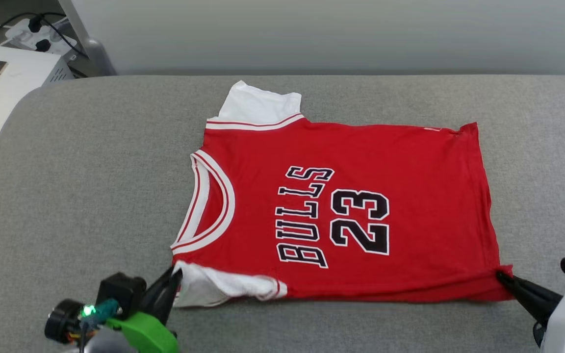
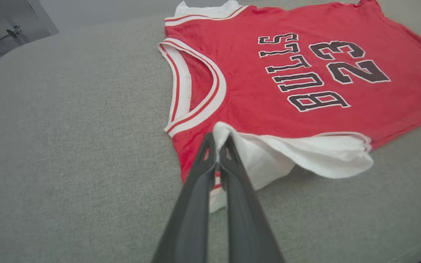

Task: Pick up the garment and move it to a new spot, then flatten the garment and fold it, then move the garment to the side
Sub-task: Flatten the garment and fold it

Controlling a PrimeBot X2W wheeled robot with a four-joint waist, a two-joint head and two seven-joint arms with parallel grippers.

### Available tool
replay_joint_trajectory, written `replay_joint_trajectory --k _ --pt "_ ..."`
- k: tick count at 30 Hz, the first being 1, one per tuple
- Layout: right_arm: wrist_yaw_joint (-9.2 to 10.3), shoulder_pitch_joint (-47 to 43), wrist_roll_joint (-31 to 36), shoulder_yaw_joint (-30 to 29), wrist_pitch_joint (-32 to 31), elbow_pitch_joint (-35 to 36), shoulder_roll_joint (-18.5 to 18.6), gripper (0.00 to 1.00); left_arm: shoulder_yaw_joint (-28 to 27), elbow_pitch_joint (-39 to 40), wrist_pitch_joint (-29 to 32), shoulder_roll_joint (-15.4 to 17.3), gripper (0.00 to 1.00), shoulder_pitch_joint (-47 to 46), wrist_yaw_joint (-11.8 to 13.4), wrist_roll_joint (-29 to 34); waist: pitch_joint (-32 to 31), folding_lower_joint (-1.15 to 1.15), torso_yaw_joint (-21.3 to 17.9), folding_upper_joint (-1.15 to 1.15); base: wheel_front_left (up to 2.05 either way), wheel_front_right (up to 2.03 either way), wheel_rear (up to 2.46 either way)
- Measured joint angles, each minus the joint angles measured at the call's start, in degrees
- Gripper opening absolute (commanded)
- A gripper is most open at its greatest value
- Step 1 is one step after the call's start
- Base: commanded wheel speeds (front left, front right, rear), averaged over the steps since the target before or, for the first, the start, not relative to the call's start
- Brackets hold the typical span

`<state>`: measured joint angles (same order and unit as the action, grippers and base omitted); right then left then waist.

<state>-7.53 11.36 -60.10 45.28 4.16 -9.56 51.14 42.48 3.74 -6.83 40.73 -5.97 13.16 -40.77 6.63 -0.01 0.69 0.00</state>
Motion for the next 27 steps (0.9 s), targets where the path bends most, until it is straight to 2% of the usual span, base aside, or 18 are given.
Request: replay_joint_trajectory --k 6,14,21,27 --pt "0.0 3.7 1.0 -4.7 -2.6 1.5 -1.7 0.0 -0.8 -3.7 1.5 -0.3 0.0 -10.1 -3.7 2.3 2.9 0.0 -0.6 0.0 0.0 0.0 0.0" --pt "0.0 9.5 2.5 -8.0 -6.8 1.0 -3.5 0.0 -0.5 -14.5 1.4 -3.9 0.0 -23.3 -9.3 4.5 8.6 0.0 -1.2 0.0 0.0 0.0 0.0" --pt "0.0 13.0 4.4 -7.7 -9.3 -2.7 -6.0 0.0 0.4 -26.9 -0.5 -7.8 0.0 -27.5 -12.8 4.7 13.2 0.0 -1.7 0.0 0.0 0.0 0.0" --pt "0.0 14.5 5.1 -6.5 -8.9 -5.7 -7.9 0.0 1.5 -35.4 -3.4 -10.7 0.0 -28.9 -15.3 5.2 15.5 0.0 -2.0 0.0 0.0 0.0 0.0"
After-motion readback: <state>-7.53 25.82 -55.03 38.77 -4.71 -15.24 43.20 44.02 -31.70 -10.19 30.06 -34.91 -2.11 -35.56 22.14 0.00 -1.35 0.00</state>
